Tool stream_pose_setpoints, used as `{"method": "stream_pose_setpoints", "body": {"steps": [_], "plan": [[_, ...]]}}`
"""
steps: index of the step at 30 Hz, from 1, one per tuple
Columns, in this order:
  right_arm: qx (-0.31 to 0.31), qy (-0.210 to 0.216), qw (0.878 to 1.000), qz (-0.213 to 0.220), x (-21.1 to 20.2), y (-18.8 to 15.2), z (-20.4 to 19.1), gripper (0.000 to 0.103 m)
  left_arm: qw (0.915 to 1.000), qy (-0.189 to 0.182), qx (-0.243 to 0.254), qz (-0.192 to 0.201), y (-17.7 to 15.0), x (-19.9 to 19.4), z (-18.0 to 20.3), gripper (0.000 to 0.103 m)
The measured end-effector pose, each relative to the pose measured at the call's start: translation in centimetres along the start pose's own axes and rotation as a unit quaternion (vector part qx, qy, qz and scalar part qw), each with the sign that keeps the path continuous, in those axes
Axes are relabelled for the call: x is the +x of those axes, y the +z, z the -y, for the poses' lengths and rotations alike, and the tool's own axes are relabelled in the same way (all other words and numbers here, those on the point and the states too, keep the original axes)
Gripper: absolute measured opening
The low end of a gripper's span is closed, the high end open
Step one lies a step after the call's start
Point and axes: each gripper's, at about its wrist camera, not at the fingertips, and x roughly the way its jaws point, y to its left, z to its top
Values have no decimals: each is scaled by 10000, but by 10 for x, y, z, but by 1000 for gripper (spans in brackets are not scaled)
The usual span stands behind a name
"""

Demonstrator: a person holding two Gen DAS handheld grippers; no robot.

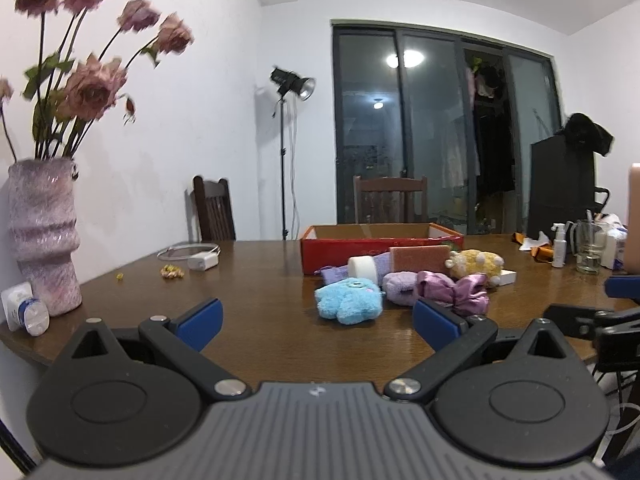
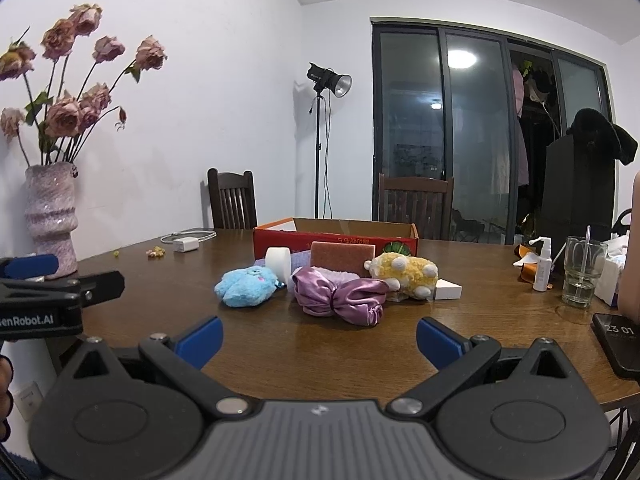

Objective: Organize soft objects
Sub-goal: 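Reach the right tool to the pink satin bow and close on it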

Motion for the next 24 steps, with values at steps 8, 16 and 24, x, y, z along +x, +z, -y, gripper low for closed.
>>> {"method": "stream_pose_setpoints", "body": {"steps": [8,16,24], "plan": [[298,-73,9993,-225,41,12,31,103,9994,137,-41,-302,10,51,-4,103],[457,-53,9974,-547,117,36,58,103,9972,-452,-103,-584,27,115,12,102],[1265,307,9849,-1141,197,36,84,82,9776,-1564,-281,-1378,42,197,55,69]]}}
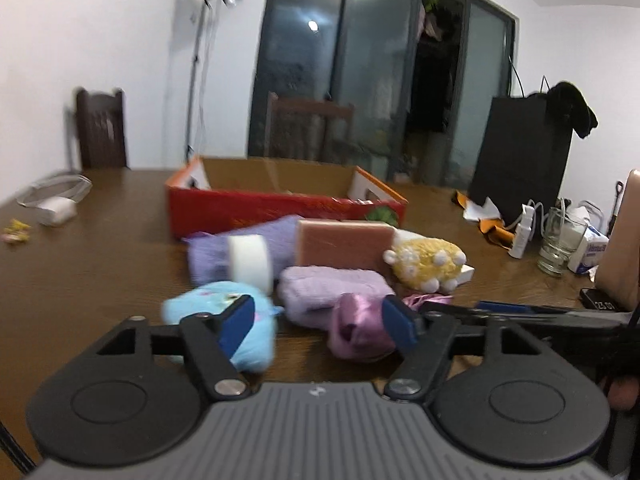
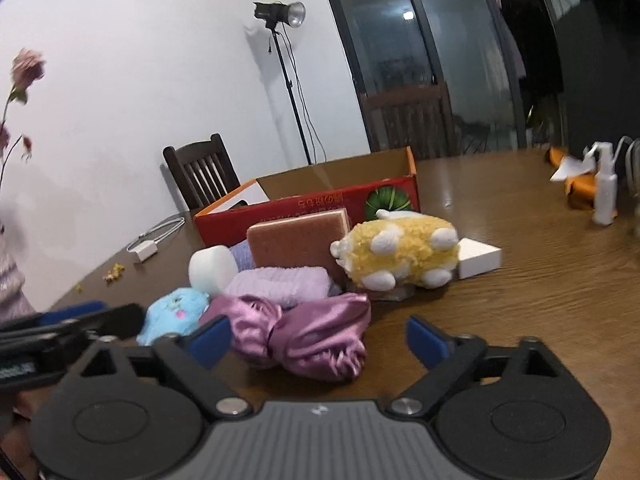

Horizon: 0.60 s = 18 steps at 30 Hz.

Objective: Organize soft objects
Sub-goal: 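Reach the right tool to the pink satin bow and close on it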

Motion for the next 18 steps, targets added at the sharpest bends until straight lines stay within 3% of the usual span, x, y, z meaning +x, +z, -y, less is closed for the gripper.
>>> {"method": "stream_pose_setpoints", "body": {"steps": [3,7,10,16,18], "plan": [[142,-19,9998,-129,18,5,7,65,9996,-103,-11,-244,3,28,2,60],[494,302,9973,-455,36,8,22,43,9959,-333,-283,-787,-3,54,-2,35],[526,405,9961,-580,39,10,22,36,9953,-441,-297,-804,-6,52,-2,23],[449,483,9959,-623,32,12,14,19,9949,-473,-206,-862,-4,44,7,15],[418,465,9962,-601,24,11,12,18,9946,-527,-243,-864,-4,38,8,15]]}}
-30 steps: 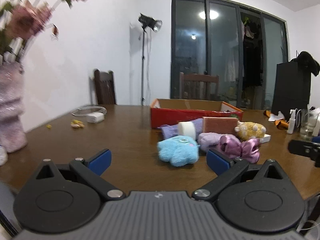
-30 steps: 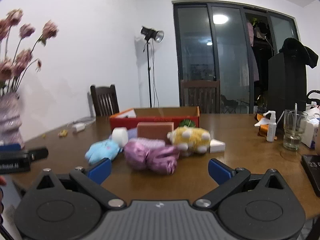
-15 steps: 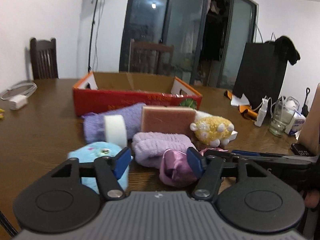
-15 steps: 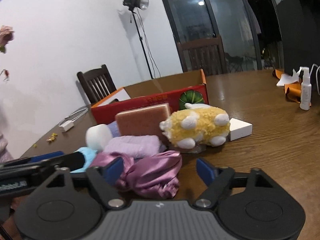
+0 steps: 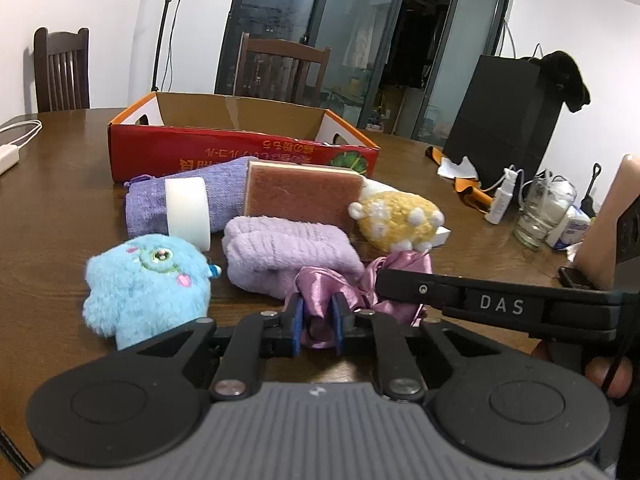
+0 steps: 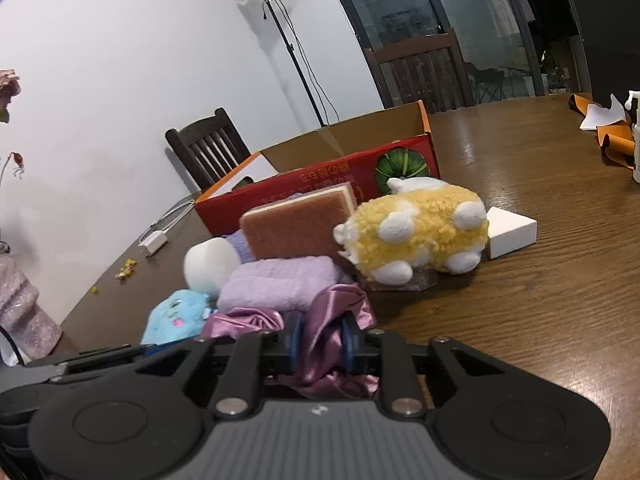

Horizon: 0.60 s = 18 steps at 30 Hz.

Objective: Organize soft objects
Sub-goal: 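Reach the right tool to the pink satin bow and close on it, then carry the pink bow into the cardboard box and open the right tool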

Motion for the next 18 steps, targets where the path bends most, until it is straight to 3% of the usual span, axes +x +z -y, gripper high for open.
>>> {"method": "stream_pose_setpoints", "body": {"steps": [10,14,18], "plan": [[-157,130,9993,315,-54,-9,-21,7,9987,-217,98,447,-4,-53,17,13],[-313,198,9979,530,-71,0,-29,6,9974,-374,120,610,14,-62,20,13],[-449,254,9963,690,-70,35,-31,5,9960,-602,113,648,54,-51,14,13]]}}
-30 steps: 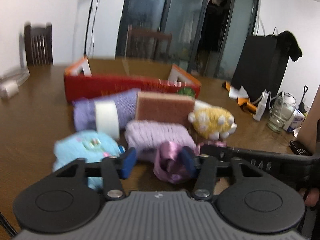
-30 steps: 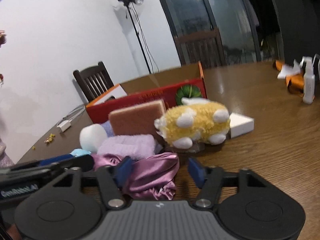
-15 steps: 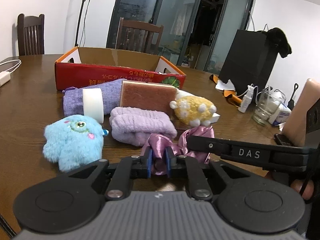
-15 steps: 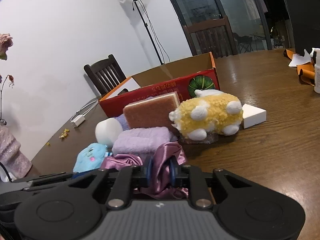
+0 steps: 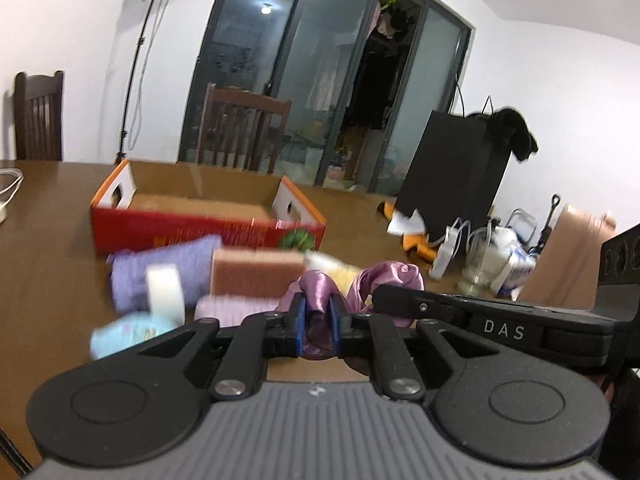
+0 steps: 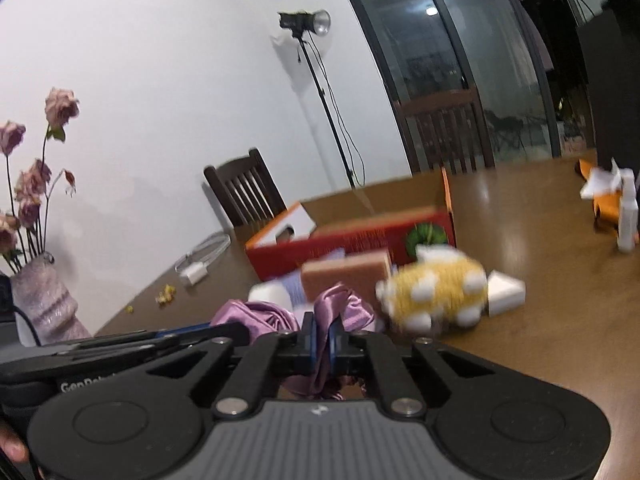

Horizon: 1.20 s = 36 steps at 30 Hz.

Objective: Organize soft objects
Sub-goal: 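Carry the pink bow into the cardboard box and open the right tool, then lift the right tool away from the box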

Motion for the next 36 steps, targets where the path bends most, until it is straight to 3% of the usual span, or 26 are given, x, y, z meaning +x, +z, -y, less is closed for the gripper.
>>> {"method": "stream_pose_setpoints", "body": {"steps": [5,11,15,19,23,25,28,32,36], "plan": [[-186,15,9998,56,48,71,15,5,9999,-106,-31,-84,73,58,-26,13],[-123,-220,9992,-325,171,162,56,5,9956,-28,-670,-657,159,187,-85,13],[-2,-552,9953,-794,266,199,96,5,9908,127,-951,-950,185,271,-119,13],[-101,-972,9886,-1147,339,211,120,5,9878,286,-946,-1200,185,337,-142,14],[-335,-1362,9808,-1354,381,211,130,7,9848,380,-990,-1379,176,366,-153,17],[-418,-1497,9778,-1409,391,211,132,13,9825,413,-1101,-1447,169,374,-155,27],[-552,-1686,9746,-1368,395,204,137,17,9810,451,-1143,-1500,159,377,-155,32],[-247,-1462,9824,-1134,382,212,146,41,9808,505,-1286,-1379,165,371,-156,46],[-388,-1396,9849,-946,350,227,133,44,9883,623,-846,-1109,184,339,-140,51]]}}
